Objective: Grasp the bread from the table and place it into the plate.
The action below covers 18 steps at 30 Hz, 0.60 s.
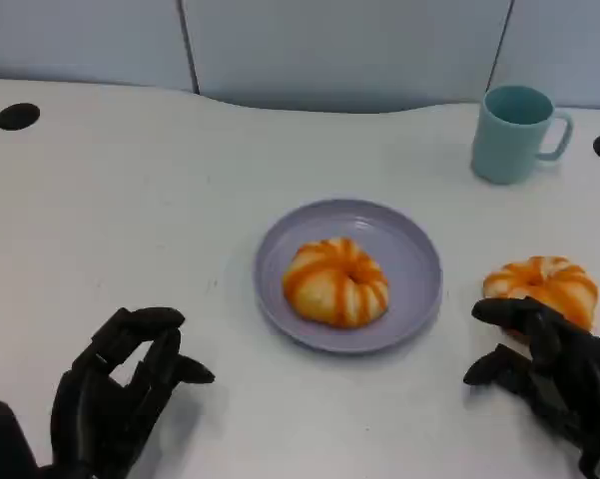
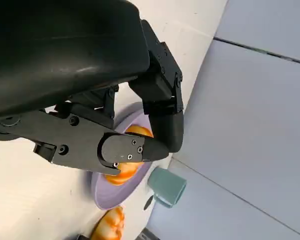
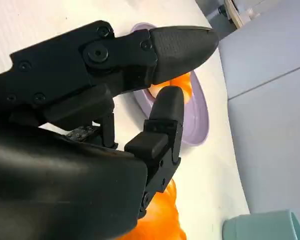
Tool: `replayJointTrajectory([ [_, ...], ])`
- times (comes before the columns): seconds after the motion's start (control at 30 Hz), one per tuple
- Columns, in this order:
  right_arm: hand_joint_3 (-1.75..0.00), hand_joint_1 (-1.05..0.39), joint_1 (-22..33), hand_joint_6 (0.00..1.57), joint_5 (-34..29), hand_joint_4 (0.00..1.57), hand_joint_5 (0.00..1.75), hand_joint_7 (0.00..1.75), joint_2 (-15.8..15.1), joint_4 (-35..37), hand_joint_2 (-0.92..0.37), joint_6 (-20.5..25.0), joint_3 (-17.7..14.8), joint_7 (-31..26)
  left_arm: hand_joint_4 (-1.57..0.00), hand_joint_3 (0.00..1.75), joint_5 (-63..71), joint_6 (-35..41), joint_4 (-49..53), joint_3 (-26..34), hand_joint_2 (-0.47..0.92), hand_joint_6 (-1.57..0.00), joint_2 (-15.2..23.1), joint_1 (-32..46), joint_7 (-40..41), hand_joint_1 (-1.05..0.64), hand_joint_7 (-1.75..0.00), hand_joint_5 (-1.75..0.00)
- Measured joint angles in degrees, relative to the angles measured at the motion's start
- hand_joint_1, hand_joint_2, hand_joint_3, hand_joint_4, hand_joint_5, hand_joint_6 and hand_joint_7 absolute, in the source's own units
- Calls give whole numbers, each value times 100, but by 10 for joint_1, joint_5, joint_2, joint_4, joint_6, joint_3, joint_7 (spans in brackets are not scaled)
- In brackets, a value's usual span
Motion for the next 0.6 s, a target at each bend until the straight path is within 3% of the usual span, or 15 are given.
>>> replayJointTrajectory([
  [0.6, -29, -42, -2, 58, -2, 60, 142, 100, 0, 8, -92, -12, -3, 8, -70, 32, 0, -6, 7, -1, 83, -67, 2, 0, -5, -32, -113, -154],
])
